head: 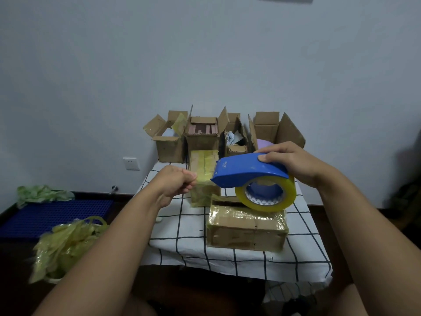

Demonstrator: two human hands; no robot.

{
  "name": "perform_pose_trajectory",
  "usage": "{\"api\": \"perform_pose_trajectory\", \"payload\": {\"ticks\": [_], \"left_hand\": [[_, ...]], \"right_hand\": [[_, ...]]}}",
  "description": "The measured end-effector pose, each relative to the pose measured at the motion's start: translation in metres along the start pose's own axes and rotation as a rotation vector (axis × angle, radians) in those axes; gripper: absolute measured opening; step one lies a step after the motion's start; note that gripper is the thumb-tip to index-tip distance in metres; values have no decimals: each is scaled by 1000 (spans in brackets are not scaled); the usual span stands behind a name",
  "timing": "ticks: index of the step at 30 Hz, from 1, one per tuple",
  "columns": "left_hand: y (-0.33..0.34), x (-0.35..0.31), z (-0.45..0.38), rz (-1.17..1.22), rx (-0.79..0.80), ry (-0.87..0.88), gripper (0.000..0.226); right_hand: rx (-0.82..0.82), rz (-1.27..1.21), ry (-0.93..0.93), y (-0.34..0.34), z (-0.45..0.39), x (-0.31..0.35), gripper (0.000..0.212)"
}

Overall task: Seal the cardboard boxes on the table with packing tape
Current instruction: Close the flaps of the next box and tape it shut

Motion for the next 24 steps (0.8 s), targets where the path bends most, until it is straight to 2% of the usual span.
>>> {"api": "perform_pose_trajectory", "payload": {"ticks": [5, 10, 16, 20, 22, 24], "left_hand": [[-2, 4, 0, 24, -31, -7, 12], [2, 22, 4, 40, -34, -59, 9], [6, 31, 5, 57, -42, -72, 9], [4, 31, 3, 52, -49, -62, 11], [2, 32, 2, 40, -60, -55, 11], [-3, 32, 2, 20, -73, -42, 11]], "right_hand": [[23, 23, -11, 7, -2, -4, 26], [90, 167, -6, 24, 1, -21, 30], [49, 231, -59, 29, 4, -23, 19], [148, 281, -4, 43, 1, -30, 47], [107, 349, -44, 45, -4, -28, 46], [34, 317, -74, 37, -4, -23, 41]]}}
Point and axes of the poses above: each hand's wrist, its own z-axis away from the middle knuckle, its own y-axis out of the palm, x = y × z, the point moved 7 cm from there along -z, towards the middle knuckle, and after that the axes turned 2 degrees about z, right-handed, at the moved point
